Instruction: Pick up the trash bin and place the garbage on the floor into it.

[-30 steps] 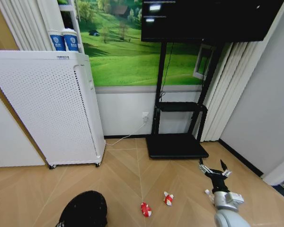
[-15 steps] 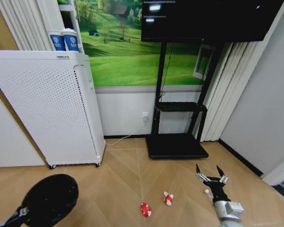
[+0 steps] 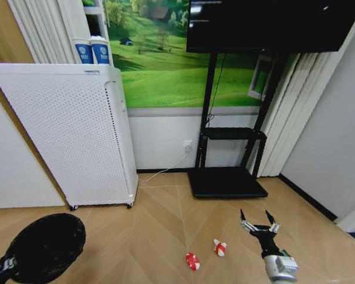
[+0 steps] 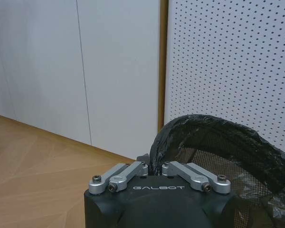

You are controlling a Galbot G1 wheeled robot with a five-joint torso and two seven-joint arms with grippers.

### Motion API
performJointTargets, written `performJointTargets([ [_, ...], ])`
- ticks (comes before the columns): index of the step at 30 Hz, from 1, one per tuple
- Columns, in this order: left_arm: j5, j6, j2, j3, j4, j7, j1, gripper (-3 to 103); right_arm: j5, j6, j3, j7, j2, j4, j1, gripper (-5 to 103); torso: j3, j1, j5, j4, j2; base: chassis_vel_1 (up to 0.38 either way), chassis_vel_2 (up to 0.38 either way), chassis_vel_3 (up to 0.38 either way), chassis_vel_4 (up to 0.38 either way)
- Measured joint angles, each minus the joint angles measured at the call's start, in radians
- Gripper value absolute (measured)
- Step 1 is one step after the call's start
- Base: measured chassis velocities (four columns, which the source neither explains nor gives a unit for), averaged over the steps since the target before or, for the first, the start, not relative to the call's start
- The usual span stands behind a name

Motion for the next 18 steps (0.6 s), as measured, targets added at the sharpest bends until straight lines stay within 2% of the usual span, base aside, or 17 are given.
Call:
performJointTargets([
  [4, 0.002, 0.0, 0.0, 0.005, -0.006, 0.001, -0.003, 7, 0.003, 0.008, -0.004, 0.011, 0.001, -0.022, 0.003, 100, 0.0, 0.0, -0.0004, 0.0001, 0.0, 0.249, 0.255, -0.243, -0.266],
  [7, 0.006, 0.0, 0.0, 0.012, -0.013, 0.002, -0.004, 7, 0.013, 0.015, -0.007, 0.022, 0.002, -0.041, 0.008, 100, 0.0, 0.0, 0.0007, 0.0, 0.0, 0.318, 0.296, -0.298, -0.288],
  [10, 0.009, 0.0, -0.002, 0.02, -0.014, 0.005, -0.004, 7, 0.044, -0.008, -0.011, 0.028, 0.0, -0.049, 0.007, 100, 0.0, 0.0, -0.0004, 0.0, 0.0, 0.321, 0.331, -0.309, -0.33],
  [12, 0.012, 0.0, -0.003, 0.024, -0.015, 0.007, -0.004, 7, 0.039, -0.019, -0.012, 0.036, -0.003, -0.059, 0.008, 100, 0.0, 0.0, 0.0005, 0.0004, 0.0, 0.311, 0.345, -0.37, -0.34],
  [14, 0.018, -0.001, -0.006, 0.031, -0.018, 0.012, -0.004, 7, -0.012, -0.038, -0.006, 0.021, -0.01, -0.085, 0.006, 100, 0.0, 0.0, -0.001, 0.0, 0.0, 0.299, 0.327, -0.292, -0.303],
  [18, 0.024, -0.006, -0.009, 0.041, -0.026, 0.016, -0.004, 7, -0.058, -0.068, -0.007, -0.006, -0.023, -0.118, 0.0, 100, 0.0, 0.0, 0.0001, -0.0003, 0.0, 0.211, 0.145, -0.195, -0.223],
])
